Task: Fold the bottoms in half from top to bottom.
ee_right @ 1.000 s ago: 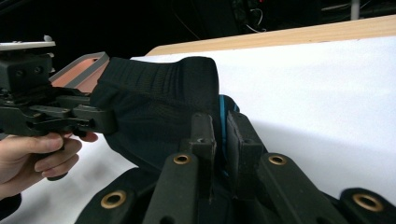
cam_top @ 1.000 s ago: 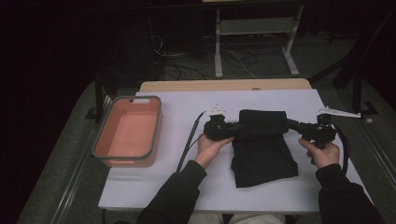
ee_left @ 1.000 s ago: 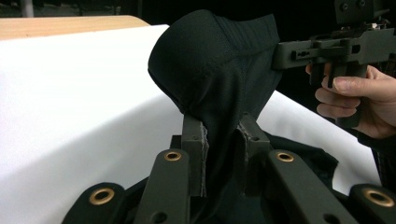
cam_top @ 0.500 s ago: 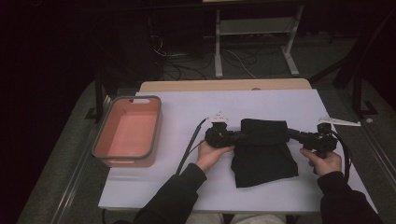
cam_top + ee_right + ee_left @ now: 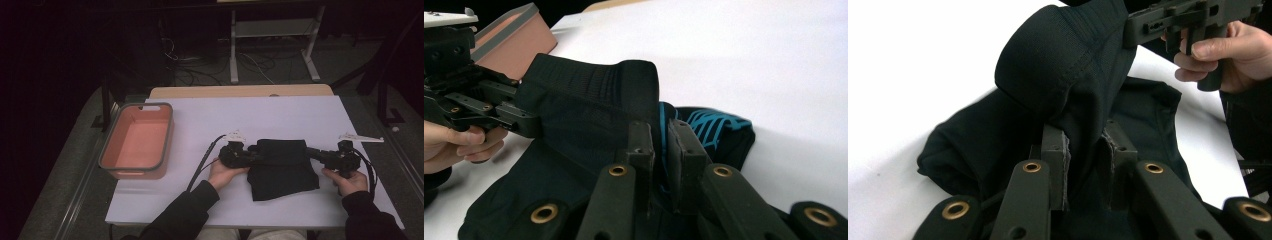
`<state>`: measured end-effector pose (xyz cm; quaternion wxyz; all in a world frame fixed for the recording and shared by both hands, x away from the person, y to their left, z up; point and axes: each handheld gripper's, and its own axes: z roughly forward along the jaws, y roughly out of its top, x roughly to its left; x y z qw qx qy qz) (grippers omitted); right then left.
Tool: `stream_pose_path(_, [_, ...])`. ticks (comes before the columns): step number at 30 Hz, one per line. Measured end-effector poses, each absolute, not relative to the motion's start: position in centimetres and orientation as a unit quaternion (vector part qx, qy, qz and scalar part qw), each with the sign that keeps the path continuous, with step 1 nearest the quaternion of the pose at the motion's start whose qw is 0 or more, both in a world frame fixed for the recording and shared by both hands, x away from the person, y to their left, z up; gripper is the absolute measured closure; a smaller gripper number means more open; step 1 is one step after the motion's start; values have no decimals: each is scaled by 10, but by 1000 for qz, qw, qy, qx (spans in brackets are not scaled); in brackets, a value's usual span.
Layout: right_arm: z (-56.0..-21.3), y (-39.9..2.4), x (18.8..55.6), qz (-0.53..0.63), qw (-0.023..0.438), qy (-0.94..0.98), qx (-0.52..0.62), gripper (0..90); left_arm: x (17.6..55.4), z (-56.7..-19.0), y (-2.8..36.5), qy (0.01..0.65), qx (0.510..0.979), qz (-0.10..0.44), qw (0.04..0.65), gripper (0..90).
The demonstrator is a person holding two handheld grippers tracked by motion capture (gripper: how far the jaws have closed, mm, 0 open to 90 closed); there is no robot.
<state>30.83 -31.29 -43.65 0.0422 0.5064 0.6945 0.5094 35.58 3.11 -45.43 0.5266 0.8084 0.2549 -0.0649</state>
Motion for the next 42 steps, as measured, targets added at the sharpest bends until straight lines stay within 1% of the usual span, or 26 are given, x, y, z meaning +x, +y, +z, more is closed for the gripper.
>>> stream_pose_path(4, [-440,-314,306,501,23,694,517,785,354,-457,31,253,812,-66,522,761])
stream_pose_path(7, [-441,-315,307,497,4,686,532,744,353,-459,30,253,813,-68,519,761])
stream_pose_path(10, [-441,-317,307,498,-3,676,543,605,353,-459,30,253,814,-68,518,761])
stream_pose_path(14, [-436,-319,310,509,5,674,534,497,352,-461,29,252,816,-67,515,761])
stream_pose_path(18, [-429,-322,319,517,11,674,528,450,351,-461,28,253,817,-68,514,761])
stream_pose_path(20, [-427,-323,325,517,10,678,522,450,351,-462,28,253,817,-68,514,760])
stream_pose_path(24, [-424,-324,337,516,3,686,513,488,351,-462,28,255,816,-68,515,759])
stream_pose_path(29, [-426,-323,350,509,-7,698,504,586,351,-462,28,254,816,-68,515,759])
stream_pose_path(31, [-427,-322,356,503,-10,705,500,651,351,-462,28,255,816,-68,515,759])
stream_pose_path(34, [-428,-318,365,482,-12,723,495,795,351,-462,28,255,816,-68,515,758])
stream_pose_path(37, [-431,-314,372,465,-16,741,484,881,351,-462,28,254,816,-68,515,758])
stream_pose_path(42, [-439,-309,382,445,-32,751,487,884,351,-462,28,254,816,-67,516,757])
